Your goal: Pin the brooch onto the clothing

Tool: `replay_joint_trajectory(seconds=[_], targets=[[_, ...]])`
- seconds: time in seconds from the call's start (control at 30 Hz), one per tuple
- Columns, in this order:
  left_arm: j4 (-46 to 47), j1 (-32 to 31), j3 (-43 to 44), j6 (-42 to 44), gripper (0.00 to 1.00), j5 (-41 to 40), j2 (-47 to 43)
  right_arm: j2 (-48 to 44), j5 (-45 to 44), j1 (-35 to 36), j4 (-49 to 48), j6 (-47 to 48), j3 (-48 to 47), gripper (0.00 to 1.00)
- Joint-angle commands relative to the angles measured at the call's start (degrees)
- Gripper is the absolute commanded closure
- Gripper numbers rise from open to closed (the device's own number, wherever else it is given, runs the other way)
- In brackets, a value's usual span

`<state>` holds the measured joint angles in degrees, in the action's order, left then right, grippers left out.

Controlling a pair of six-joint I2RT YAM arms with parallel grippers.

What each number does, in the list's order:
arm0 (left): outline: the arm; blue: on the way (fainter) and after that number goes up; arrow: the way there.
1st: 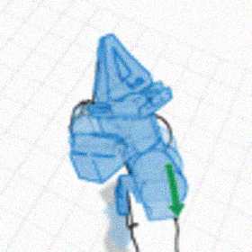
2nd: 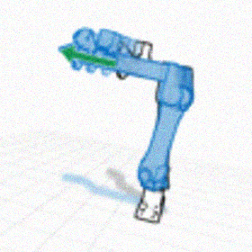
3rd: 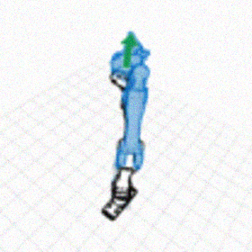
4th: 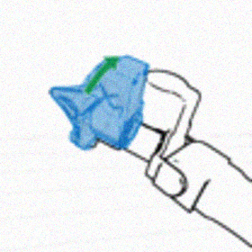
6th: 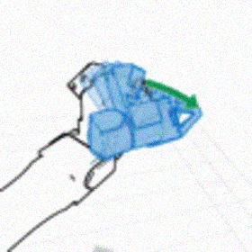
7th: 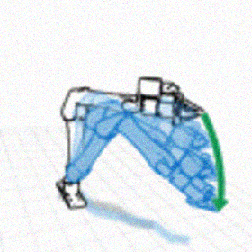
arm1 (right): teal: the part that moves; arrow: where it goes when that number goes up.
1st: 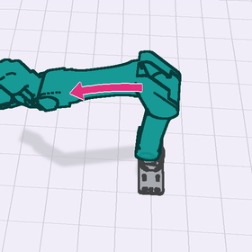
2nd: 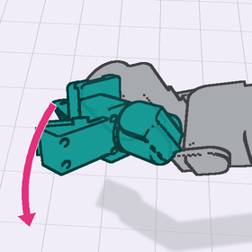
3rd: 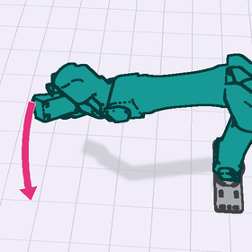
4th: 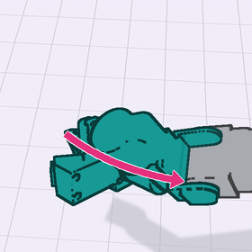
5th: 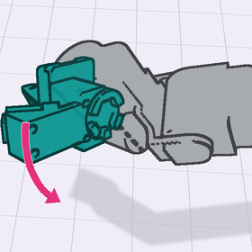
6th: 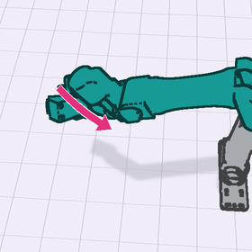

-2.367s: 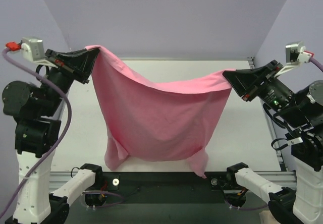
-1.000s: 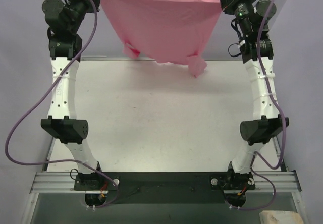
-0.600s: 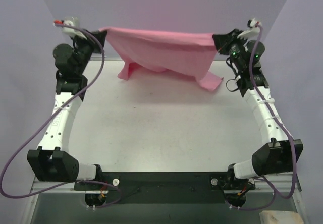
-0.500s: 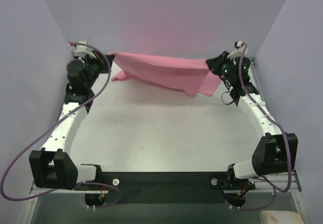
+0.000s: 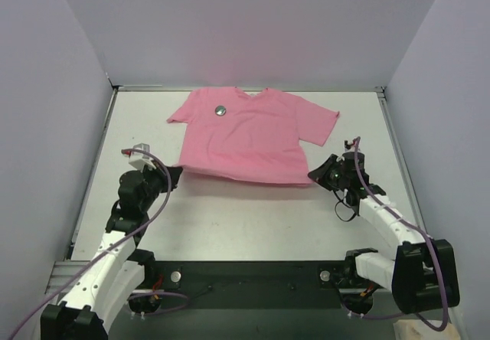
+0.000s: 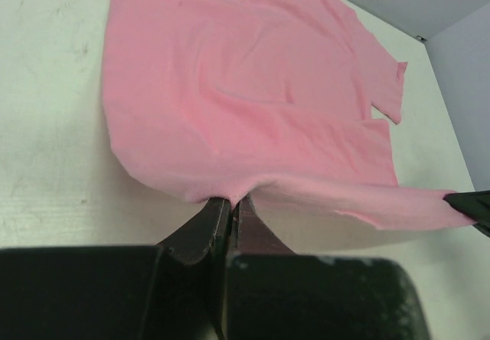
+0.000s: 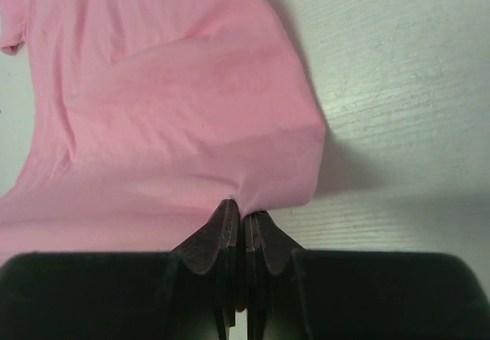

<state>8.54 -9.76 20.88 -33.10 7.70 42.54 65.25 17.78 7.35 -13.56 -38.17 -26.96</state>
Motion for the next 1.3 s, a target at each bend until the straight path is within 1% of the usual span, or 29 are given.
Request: replay_joint_trajectory(seconds=[0.0, 0.1, 0.13, 0.17, 0.27, 0.33, 0.4, 0.5, 0.6, 0.93, 1.03, 1.07, 1.17, 1.27], targets=[[-8.4, -0.1, -3.0, -4.4, 1.00, -1.3, -5.2, -5.8, -3.5, 0.5, 8.1, -0.3, 2.3, 1.00], [-14.7, -0.2, -4.6, -7.0, 1.00, -0.8, -8.6, -9.3, -4.0, 0.7, 12.2, -0.5, 3.9, 1.00], [-15.6, -0.2, -5.1, -8.7, 1.00, -0.7, -9.5, -10.0, -3.9, 0.8, 13.3, -0.6, 4.1, 1.00], [-16.2, -0.3, -5.9, -9.4, 1.00, -0.3, -10.3, -10.9, -4.2, 0.8, 16.6, -0.6, 4.2, 1.00], [-20.6, -0.6, -7.2, -12.2, 1.00, -0.3, -12.9, -12.9, -4.9, 0.9, 20.7, -1.0, 5.1, 1.00], [-22.5, -0.9, -7.9, -13.4, 1.00, 0.4, -14.0, -13.9, -5.8, 0.8, 21.6, -2.0, 6.9, 1.00], [-26.5, -1.1, -8.1, -14.6, 1.00, -0.6, -14.7, -15.5, -5.7, 0.9, 22.7, -3.1, 8.5, 1.00], [-30.1, -2.0, -8.8, -16.9, 1.00, -1.3, -16.2, -16.3, -5.2, 1.3, 24.0, -4.2, 9.5, 1.00], [-31.2, -4.7, -9.5, -19.8, 1.00, -1.9, -17.3, -16.5, -5.4, 1.8, 26.0, -4.7, 10.0, 1.00], [-35.8, -10.5, -10.9, -26.0, 1.00, -1.9, -17.7, -14.1, -4.9, 2.9, 31.0, -7.3, 10.0, 1.00], [-37.6, -12.0, -10.3, -27.4, 1.00, -2.7, -17.4, -13.3, -6.3, 3.4, 33.5, -9.2, 9.5, 1.00], [-38.9, -12.3, -9.6, -27.8, 1.00, -3.3, -16.8, -13.5, -7.0, 3.5, 35.4, -10.1, 9.3, 1.00], [-41.1, -12.7, -8.4, -29.1, 1.00, -3.0, -14.8, -14.4, -6.4, 4.4, 37.0, -12.7, 9.7, 1.00], [-42.8, -13.3, -7.8, -29.6, 1.00, -2.3, -13.7, -14.6, -7.0, 5.0, 39.0, -13.2, 9.2, 1.00]])
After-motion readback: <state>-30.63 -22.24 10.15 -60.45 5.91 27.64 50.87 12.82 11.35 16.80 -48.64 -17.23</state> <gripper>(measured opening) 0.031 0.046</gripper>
